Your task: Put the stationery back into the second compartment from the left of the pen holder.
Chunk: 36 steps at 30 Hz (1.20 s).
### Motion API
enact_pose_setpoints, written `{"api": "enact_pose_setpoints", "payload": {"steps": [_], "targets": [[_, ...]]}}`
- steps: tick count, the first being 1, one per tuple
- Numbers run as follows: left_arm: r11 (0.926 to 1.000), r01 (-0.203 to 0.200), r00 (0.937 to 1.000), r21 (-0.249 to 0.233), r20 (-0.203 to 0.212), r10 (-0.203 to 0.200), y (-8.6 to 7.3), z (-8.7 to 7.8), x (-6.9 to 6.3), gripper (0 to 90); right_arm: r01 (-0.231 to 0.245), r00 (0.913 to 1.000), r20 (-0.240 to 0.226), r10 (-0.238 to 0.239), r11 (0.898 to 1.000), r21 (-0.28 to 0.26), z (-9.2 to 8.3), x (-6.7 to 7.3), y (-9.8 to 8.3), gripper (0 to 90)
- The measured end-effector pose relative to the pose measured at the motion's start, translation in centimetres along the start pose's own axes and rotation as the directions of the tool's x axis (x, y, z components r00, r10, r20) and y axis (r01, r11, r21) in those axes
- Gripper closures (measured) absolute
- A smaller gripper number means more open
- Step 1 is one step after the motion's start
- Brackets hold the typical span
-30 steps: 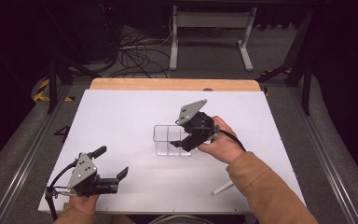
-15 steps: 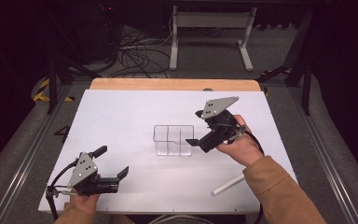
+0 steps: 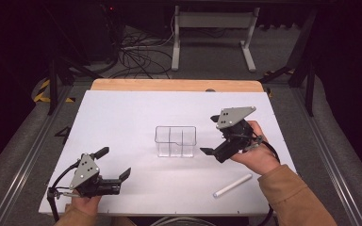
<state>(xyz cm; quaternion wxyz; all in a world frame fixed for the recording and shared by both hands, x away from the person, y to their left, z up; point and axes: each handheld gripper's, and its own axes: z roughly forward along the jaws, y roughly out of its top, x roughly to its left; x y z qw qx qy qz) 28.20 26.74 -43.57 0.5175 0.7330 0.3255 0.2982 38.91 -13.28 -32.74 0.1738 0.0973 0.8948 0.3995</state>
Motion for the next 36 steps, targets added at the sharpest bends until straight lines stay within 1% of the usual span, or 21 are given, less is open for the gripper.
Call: {"api": "enact_pose_setpoints", "payload": {"steps": [3,6,8,10,13,15,17,20,22,23,26,27,28,32,34,36], "targets": [[1.0000,0.004,1.0000,0.003,0.001,-0.004,0.0,0.1,-0.1,2.8,0.012,0.9998,0.013,-0.012,1.000,0.025,-0.2,0.4,-0.4,5.5],[1.0000,-0.002,1.0000,0.001,0.000,0.002,0.0,0.1,-0.1,2.8,0.017,0.9998,-0.009,-0.016,0.999,0.041,-0.4,0.6,-0.6,9.8],[1.0000,-0.002,1.0000,0.003,-0.001,0.002,0.0,0.0,-0.1,2.8,0.021,0.9997,-0.013,-0.020,0.998,0.054,-0.5,0.8,-0.7,10.9],[1.0000,0.001,1.0000,0.000,0.001,-0.001,0.0,0.0,0.0,2.8,0.039,0.9991,-0.018,-0.038,0.997,0.064,-0.7,1.0,-1.0,11.7],[1.0000,0.003,1.0000,0.003,0.001,-0.003,0.0,0.1,-0.1,2.8,0.050,0.9980,-0.044,-0.046,0.995,0.091,-0.6,1.3,-1.7,11.9],[1.0000,0.002,1.0000,0.003,0.000,-0.002,0.0,0.1,-0.1,2.8,0.066,0.9969,-0.052,-0.059,0.990,0.126,-0.4,1.6,-2.2,13.6],[1.0000,0.002,1.0000,0.003,0.000,-0.002,0.0,0.1,-0.1,2.8,0.084,0.9954,-0.059,-0.076,0.985,0.149,-0.3,1.9,-2.7,14.9],[1.0000,0.003,1.0000,0.003,0.001,-0.003,0.0,0.1,-0.1,2.8,0.098,0.9937,-0.070,-0.088,0.981,0.168,-0.3,2.0,-3.3,16.6],[1.0000,-0.002,1.0000,0.005,0.002,0.002,0.0,0.1,-0.1,2.8,0.099,0.9929,-0.084,-0.085,0.979,0.179,-0.4,1.9,-3.8,18.4],[1.0000,-0.002,1.0000,0.005,0.002,0.002,0.0,0.1,-0.1,2.8,0.106,0.9918,-0.092,-0.089,0.974,0.201,-0.4,1.9,-4.2,19.4],[1.0000,0.003,1.0000,0.005,0.002,-0.003,0.0,0.1,-0.1,2.8,0.102,0.9923,-0.091,-0.084,0.970,0.219,-0.3,2.0,-4.7,19.8],[1.0000,0.004,1.0000,0.005,0.003,-0.004,0.0,0.1,-0.1,2.8,0.102,0.9917,-0.100,-0.080,0.967,0.232,-0.2,2.1,-5.1,20.1],[1.0000,0.003,1.0000,0.005,0.002,-0.004,0.0,0.1,-0.1,2.8,0.102,0.9917,-0.100,-0.080,0.967,0.232,-0.2,2.1,-5.1,20.1],[1.0000,-0.003,1.0000,0.002,0.001,0.003,0.0,0.2,-0.1,2.8,0.102,0.9904,-0.117,-0.074,0.961,0.256,-0.1,2.1,-5.8,20.7],[1.0000,0.009,1.0000,0.000,0.002,-0.009,0.0,0.2,-0.2,2.8,0.102,0.9899,-0.123,-0.070,0.955,0.277,0.1,2.1,-6.2,20.7],[1.0000,0.007,1.0000,0.001,0.002,-0.007,0.0,0.2,-0.2,2.8,0.104,0.9886,-0.134,-0.068,0.953,0.285,0.2,2.2,-6.5,20.8]]}}
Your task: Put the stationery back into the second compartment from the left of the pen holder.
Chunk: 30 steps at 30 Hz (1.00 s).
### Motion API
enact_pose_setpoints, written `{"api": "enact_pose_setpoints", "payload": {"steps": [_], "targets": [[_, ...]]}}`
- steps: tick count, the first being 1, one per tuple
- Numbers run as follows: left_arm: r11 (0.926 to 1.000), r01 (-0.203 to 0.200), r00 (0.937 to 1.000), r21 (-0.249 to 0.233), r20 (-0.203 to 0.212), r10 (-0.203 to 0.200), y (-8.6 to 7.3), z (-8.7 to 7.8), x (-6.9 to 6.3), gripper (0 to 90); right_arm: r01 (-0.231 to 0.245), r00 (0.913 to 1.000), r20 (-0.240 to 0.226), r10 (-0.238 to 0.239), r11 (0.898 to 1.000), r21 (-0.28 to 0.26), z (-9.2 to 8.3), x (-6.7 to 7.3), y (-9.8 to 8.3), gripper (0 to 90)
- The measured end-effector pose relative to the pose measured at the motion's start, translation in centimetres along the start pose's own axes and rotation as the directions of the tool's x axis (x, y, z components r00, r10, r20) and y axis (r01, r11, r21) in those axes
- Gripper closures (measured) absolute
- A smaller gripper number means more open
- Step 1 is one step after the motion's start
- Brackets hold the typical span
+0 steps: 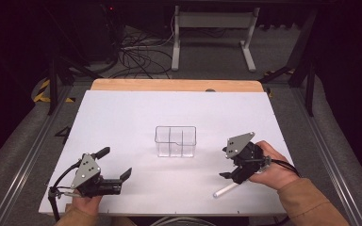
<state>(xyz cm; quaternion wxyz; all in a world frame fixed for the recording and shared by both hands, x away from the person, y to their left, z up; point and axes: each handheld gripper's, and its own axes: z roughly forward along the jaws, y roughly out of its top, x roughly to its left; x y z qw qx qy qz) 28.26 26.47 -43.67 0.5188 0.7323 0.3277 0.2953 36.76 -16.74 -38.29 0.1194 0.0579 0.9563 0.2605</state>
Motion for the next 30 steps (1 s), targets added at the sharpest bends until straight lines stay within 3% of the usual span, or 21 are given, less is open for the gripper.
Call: {"api": "enact_pose_setpoints", "payload": {"steps": [21,30], "targets": [[1.0000,-0.005,1.0000,0.004,-0.001,0.005,0.0,0.1,0.1,2.8,0.056,0.9970,-0.060,-0.049,0.991,0.124,1.9,1.1,-2.0,23.5],[0.9999,-0.008,1.0000,0.008,-0.001,0.008,0.0,0.1,0.1,2.8,0.084,0.9928,-0.099,-0.068,0.982,0.172,2.7,1.4,-2.2,26.9]]}}
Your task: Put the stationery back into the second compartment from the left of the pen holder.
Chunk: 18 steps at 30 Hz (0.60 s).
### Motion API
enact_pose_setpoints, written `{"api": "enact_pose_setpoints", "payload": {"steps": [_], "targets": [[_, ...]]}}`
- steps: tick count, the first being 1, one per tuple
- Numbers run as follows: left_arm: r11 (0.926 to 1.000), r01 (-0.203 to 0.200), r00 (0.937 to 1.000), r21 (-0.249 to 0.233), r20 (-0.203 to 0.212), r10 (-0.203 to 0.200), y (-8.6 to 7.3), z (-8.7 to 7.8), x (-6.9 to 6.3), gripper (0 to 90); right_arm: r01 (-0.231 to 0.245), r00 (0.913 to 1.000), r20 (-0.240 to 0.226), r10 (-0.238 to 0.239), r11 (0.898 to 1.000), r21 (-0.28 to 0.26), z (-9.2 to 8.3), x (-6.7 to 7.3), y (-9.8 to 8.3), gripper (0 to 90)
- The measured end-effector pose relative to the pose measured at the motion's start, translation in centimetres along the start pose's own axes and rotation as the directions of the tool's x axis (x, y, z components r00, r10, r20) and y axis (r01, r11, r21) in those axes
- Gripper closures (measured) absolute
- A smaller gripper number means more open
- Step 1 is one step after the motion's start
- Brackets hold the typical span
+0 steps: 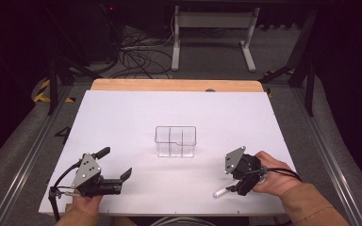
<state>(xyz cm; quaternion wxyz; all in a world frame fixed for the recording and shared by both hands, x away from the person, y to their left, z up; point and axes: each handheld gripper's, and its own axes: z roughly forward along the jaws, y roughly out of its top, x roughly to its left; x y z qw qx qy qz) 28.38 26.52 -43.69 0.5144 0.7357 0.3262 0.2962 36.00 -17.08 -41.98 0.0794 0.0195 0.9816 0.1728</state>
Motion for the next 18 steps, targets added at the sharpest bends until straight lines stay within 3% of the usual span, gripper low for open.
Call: {"api": "enact_pose_setpoints", "payload": {"steps": [9,18], "targets": [[1.0000,0.000,1.0000,-0.002,0.000,0.000,0.0,0.0,0.0,2.8,0.010,0.9999,-0.011,-0.009,0.999,0.033,0.5,0.1,-0.2,34.3],[1.0000,0.005,1.0000,-0.002,0.000,-0.005,0.0,0.0,0.0,2.8,0.009,0.9976,-0.069,-0.005,0.998,0.064,1.2,0.0,-0.6,47.7]]}}
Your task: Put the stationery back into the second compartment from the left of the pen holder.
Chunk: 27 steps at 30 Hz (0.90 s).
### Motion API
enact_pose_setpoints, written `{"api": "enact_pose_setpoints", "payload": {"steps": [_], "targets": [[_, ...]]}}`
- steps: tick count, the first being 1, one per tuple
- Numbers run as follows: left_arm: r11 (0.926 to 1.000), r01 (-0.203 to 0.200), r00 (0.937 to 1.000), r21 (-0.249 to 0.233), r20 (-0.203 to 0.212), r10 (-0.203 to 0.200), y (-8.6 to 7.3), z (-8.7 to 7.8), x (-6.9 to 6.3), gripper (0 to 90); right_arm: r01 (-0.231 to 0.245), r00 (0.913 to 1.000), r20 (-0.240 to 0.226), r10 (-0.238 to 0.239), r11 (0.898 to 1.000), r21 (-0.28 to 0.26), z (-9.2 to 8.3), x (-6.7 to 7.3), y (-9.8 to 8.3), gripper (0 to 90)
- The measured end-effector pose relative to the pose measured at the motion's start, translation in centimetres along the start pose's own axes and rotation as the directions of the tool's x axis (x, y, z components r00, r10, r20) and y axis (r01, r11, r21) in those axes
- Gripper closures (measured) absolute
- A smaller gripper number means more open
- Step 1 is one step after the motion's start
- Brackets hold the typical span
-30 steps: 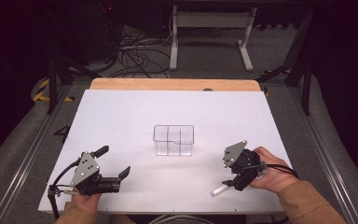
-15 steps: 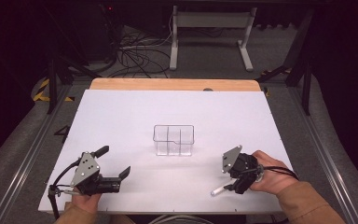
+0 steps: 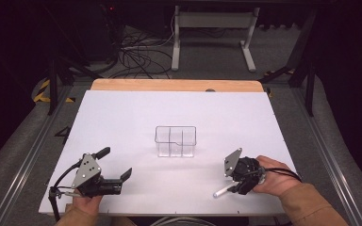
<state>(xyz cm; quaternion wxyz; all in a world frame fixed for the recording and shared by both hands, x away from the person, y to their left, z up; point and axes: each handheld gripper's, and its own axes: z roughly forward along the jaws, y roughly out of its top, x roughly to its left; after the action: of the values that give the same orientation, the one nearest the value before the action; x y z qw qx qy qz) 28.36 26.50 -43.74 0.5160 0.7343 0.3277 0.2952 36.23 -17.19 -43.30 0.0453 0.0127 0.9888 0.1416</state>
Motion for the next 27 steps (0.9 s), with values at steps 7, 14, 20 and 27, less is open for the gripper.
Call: {"api": "enact_pose_setpoints", "payload": {"steps": [7,14,20,27], "targets": [[1.0000,-0.004,1.0000,0.006,0.003,0.004,0.01,0.00,-0.01,2.8,0.015,0.9998,-0.010,-0.015,1.000,0.016,0.38,0.05,-0.27,55.1],[1.0000,-0.002,1.0000,0.007,0.003,0.002,0.01,0.03,-0.06,2.8,0.045,0.9990,-0.004,-0.045,0.999,0.026,0.41,0.18,-0.53,61.1],[1.0000,-0.005,1.0000,0.008,0.002,0.005,0.01,0.02,0.01,2.8,0.079,0.9968,0.003,-0.080,0.996,0.035,0.66,0.23,-0.69,65.5],[1.0000,0.000,1.0000,0.003,0.002,0.000,-0.01,0.09,-0.02,2.8,0.115,0.9934,-0.009,-0.114,0.992,0.043,0.85,0.37,-0.62,71.0]]}}
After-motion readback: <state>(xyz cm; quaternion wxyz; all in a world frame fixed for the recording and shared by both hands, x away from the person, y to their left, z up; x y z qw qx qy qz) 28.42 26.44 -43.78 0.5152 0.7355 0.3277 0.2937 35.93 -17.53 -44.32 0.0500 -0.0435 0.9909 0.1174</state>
